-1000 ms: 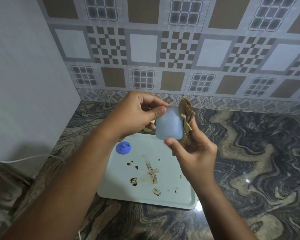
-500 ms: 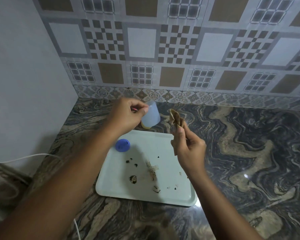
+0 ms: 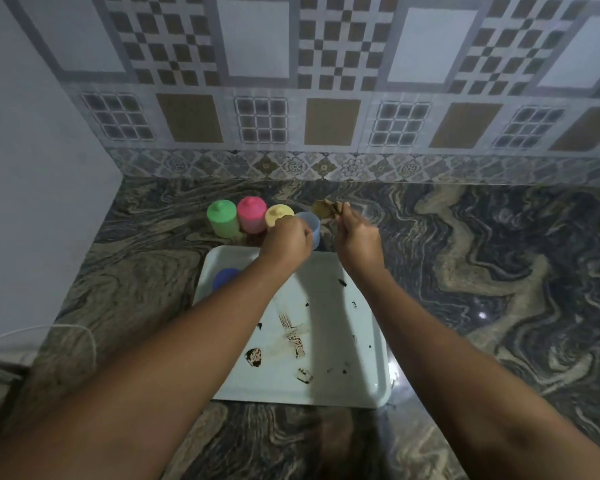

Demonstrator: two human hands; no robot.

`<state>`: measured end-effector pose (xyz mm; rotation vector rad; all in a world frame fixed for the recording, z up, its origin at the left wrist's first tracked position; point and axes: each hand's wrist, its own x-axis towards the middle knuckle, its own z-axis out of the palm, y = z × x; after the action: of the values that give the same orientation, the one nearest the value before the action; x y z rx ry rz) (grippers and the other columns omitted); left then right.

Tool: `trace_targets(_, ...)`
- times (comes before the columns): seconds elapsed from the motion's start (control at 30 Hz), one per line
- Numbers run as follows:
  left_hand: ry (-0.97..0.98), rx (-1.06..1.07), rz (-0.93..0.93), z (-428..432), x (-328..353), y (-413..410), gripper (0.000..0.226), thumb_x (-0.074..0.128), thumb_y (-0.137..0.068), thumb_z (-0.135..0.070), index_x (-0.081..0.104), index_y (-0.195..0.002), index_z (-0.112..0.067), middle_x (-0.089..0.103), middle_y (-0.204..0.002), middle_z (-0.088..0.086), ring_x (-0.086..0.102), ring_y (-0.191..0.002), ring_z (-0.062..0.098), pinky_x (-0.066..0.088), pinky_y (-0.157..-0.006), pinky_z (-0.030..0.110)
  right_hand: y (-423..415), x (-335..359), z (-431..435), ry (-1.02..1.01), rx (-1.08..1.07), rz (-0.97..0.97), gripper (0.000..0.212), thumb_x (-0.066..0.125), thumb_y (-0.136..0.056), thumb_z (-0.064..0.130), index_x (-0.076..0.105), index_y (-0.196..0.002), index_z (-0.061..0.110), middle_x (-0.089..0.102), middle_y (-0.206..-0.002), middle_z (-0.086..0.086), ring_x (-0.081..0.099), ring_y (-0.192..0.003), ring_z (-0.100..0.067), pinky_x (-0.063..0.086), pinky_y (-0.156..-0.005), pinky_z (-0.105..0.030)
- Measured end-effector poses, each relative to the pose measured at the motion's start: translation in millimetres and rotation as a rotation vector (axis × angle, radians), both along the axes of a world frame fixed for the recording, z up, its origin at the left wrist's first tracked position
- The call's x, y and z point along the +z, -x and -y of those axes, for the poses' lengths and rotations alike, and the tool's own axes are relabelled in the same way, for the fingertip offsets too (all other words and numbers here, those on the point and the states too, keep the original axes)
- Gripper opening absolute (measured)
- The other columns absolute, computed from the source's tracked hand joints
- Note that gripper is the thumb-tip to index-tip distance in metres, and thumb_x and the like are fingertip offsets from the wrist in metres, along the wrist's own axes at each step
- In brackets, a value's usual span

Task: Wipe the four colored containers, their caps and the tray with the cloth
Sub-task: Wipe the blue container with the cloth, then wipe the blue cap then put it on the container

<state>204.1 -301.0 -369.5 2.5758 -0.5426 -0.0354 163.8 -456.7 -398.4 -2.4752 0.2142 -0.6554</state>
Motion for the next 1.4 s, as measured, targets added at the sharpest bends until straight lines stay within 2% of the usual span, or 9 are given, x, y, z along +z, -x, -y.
trace_targets(0.07,-0.034,-0.014,-0.02,6.2,-8.4,-7.7,0.033,0.055,-0.085,-0.012,0.046,-0.053,-0.013,0.043,-0.054,0.007,0.054,-0.057,0.033,0.03,-0.054,0.037,-7.0,-3.1,-0.8,-0.01,0.012,-0.003,0.061,0.031,-0.099,0.038,0.058,-0.141,0.002,0.071,-0.118,-0.026,0.069,-0.088,-0.046,0.054,-0.066,-0.046)
trace_targets(0.13,-0.084,-0.012,-0.042,10.7,-13.1,-15.0,0.028,0.056,-0.091,-0.016,0.058,-0.064,-0.01,0.047,-0.063,0.009,0.058,-0.069,0.034,0.027,-0.061,0.035,-12.4,-7.6,-2.5,-0.026,0.014,-0.004,0.054,0.038,-0.101,0.029,0.057,-0.141,-0.001,0.07,-0.117,-0.028,0.07,-0.091,-0.046,0.054,-0.069,-0.045)
trace_targets(0.27,-0.185,0.008,-0.14,17.0,-15.7,-29.7,0.027,0.052,-0.098,-0.018,0.069,-0.098,0.003,0.067,-0.1,0.021,0.063,-0.099,0.036,0.044,-0.077,0.041,-17.1,-13.4,-6.6,-0.094,-0.035,-0.046,0.042,0.05,-0.106,0.016,0.054,-0.146,0.001,0.068,-0.125,-0.028,0.068,-0.101,-0.047,0.054,-0.074,-0.045)
trace_targets(0.43,-0.146,0.064,-0.107,13.5,-20.9,-31.4,0.019,0.056,-0.093,-0.013,0.07,-0.092,0.002,0.066,-0.096,0.021,0.065,-0.091,0.039,0.038,-0.064,0.034,-19.6,-20.6,-13.1,-0.093,-0.041,0.042,0.037,0.057,-0.102,0.013,0.063,-0.133,-0.007,0.073,-0.109,-0.03,0.073,-0.092,-0.044,0.054,-0.067,-0.038)
trace_targets(0.57,-0.079,0.044,-0.046,7.3,-17.4,-27.2,0.029,0.058,-0.095,-0.018,0.068,-0.119,-0.005,0.064,-0.116,0.02,0.063,-0.104,0.039,0.052,-0.077,0.039,-20.4,-28.0,-14.0,-0.101,-0.038,0.065,0.039,0.053,-0.102,0.018,0.065,-0.13,-0.005,0.075,-0.097,-0.026,0.072,-0.076,-0.04,0.048,-0.06,-0.034)
trace_targets(0.73,-0.015,0.013,0.039,-12.7,-4.7,-13.4,0.031,0.062,-0.093,-0.023,0.068,-0.121,-0.013,0.065,-0.121,0.012,0.064,-0.107,0.034,0.056,-0.083,0.045,-14.3,-31.6,-16.4,-0.085,-0.016,0.098,0.032,0.05,-0.103,0.018,0.067,-0.123,0.0,0.075,-0.097,-0.022,0.07,-0.074,-0.04,0.029,-0.06,-0.025)
trace_targets(0.93,0.13,0.028,0.196,-81.5,20.9,7.3,0.033,0.065,-0.088,-0.026,0.071,-0.118,-0.012,0.068,-0.121,0.007,0.063,-0.109,0.028,0.054,-0.091,0.039,18.0,-15.0,-41.4,-0.089,0.138,0.197,0.04,0.048,-0.104,0.023,0.065,-0.131,-0.002,0.075,-0.112,-0.022,0.073,-0.091,-0.04,0.055,-0.071,-0.037)
trace_targets(1.2,0.029,0.12,-0.034,-164.6,-5.8,74.0,0.034,0.066,-0.091,-0.015,0.067,-0.125,-0.013,0.066,-0.126,0.012,0.061,-0.115,0.03,0.046,-0.095,0.032,82.1,-45.8,-112.8,-0.07,0.313,0.118,0.038,0.057,-0.099,0.014,0.065,-0.131,-0.006,0.072,-0.121,-0.024,0.074,-0.097,-0.042,0.064,-0.077,-0.048)
trace_targets(1.4,-0.13,0.12,-0.058,-157.1,-31.9,90.4,0.059,0.058,-0.094,-0.015,0.04,-0.151,-0.018,0.045,-0.151,0.005,0.047,-0.131,0.032,0.043,-0.105,0.042,93.1,-53.0,-133.1,0.003,0.355,0.027,0.039,0.055,-0.099,0.012,0.061,-0.133,-0.005,0.072,-0.12,-0.022,0.073,-0.088,-0.045,0.061,-0.063,-0.051)
